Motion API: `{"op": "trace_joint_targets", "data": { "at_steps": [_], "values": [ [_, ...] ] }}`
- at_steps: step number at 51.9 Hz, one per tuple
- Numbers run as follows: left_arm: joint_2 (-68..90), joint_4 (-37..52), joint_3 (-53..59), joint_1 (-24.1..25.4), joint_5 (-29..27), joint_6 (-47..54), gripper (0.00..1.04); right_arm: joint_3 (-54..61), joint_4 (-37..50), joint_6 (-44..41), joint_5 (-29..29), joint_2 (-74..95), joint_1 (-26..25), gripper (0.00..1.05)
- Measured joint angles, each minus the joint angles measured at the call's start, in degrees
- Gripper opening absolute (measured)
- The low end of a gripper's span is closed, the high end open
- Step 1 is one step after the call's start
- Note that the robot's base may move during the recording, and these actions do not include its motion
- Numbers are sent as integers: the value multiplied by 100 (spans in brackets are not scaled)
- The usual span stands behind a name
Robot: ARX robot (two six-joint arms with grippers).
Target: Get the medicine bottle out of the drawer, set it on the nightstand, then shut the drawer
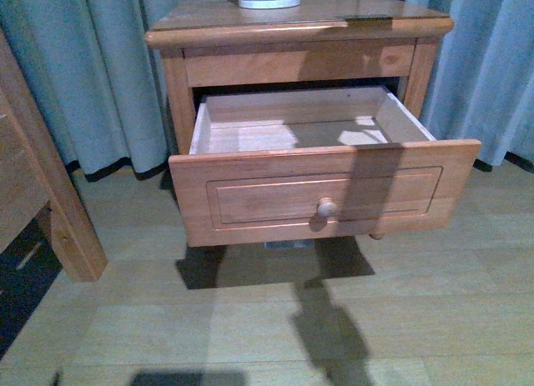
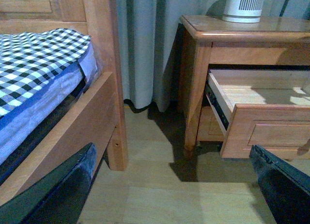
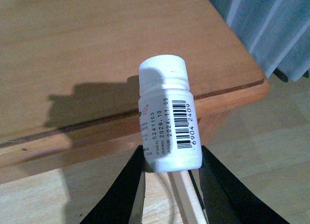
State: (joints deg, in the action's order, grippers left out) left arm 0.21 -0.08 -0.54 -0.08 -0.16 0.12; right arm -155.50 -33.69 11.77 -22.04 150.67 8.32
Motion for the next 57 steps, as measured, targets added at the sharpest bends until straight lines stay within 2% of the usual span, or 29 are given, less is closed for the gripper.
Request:
{"op": "trace_joint_targets", "data": {
  "at_steps": [20, 57],
  "values": [
    [-2, 0, 0, 0, 2, 0, 98, -1008, 435, -199, -153, 542, -214, 28],
    [-2, 0, 0, 0, 2, 0, 98, -1014, 627, -708, -98, 566, -181, 28]
  ]
}}
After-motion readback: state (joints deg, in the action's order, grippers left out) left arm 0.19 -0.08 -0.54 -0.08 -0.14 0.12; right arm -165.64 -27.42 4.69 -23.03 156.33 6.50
